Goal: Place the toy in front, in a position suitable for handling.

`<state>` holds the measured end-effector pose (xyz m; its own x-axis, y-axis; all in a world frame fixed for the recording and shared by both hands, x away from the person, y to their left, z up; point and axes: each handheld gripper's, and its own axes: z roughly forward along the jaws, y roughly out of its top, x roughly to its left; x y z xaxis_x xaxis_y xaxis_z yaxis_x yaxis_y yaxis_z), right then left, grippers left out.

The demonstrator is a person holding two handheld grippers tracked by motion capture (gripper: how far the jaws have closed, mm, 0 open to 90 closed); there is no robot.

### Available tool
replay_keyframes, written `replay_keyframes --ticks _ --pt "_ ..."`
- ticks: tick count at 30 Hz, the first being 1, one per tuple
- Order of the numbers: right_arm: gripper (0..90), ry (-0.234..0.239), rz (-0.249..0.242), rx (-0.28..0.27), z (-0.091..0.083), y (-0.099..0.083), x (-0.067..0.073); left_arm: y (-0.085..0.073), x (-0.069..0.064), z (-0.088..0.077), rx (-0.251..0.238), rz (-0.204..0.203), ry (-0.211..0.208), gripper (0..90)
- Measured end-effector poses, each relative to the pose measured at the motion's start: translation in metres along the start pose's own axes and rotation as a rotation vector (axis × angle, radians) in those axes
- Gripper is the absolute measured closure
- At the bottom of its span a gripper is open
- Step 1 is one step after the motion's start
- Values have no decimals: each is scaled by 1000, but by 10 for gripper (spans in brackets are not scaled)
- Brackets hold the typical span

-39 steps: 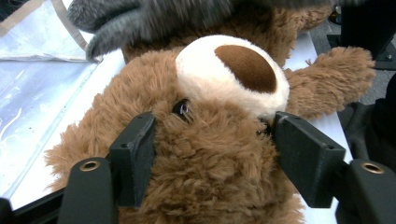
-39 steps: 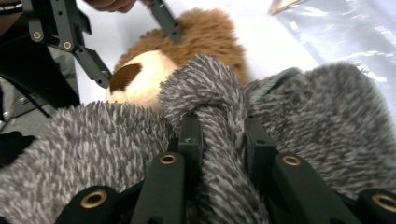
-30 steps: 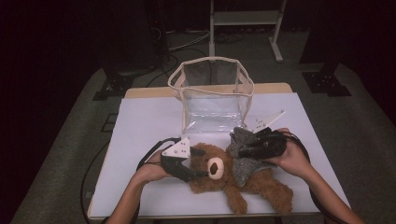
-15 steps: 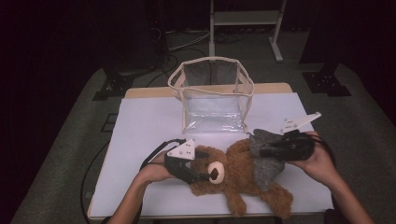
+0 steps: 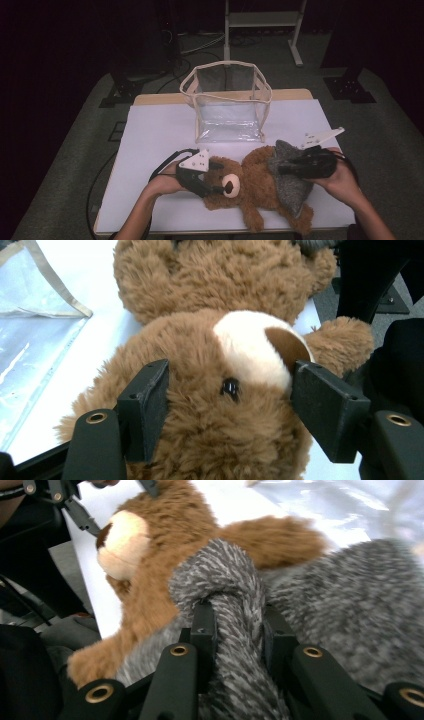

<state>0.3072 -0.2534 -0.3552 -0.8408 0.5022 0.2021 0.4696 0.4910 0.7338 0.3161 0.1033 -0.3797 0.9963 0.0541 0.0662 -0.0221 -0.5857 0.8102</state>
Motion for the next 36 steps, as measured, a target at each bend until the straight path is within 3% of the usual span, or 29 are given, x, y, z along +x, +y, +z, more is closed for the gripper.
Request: replay_keyframes --ticks 1,4,8,11,14,16,19,22,24,29,31,36 --pt "724 10 -6 -5 6 2 2 2 1 -1 -17 -8 -8 320" --pt "723 38 -31 -29 20 16 7 7 4 3 16 -4 -23 329" --pt "722 21 -63 -15 21 20 12 7 1 3 31 2 -20 335" --pt "722 12 -44 -23 17 14 8 7 2 1 18 -2 -14 332" --pt "725 30 -11 -37 20 -3 8 12 9 -5 -34 -21 2 322" --pt "725 37 -6 -42 21 -6 9 13 11 -5 -37 -26 16 315" --pt "725 47 -26 -43 18 -12 20 15 16 -1 25 -28 49 308" --pt "725 57 -31 -48 14 -11 21 11 16 7 39 -50 15 316" --pt "724 14 -47 -60 6 -2 19 10 15 8 39 -59 8 336" --pt "724 -11 -14 -72 5 4 7 8 12 6 43 -54 2 346" --pt "722 -5 -23 -25 20 -3 11 7 12 3 33 -52 5 319" --pt "724 4 -13 -40 18 -15 17 -1 12 -3 -12 -103 -23 252"
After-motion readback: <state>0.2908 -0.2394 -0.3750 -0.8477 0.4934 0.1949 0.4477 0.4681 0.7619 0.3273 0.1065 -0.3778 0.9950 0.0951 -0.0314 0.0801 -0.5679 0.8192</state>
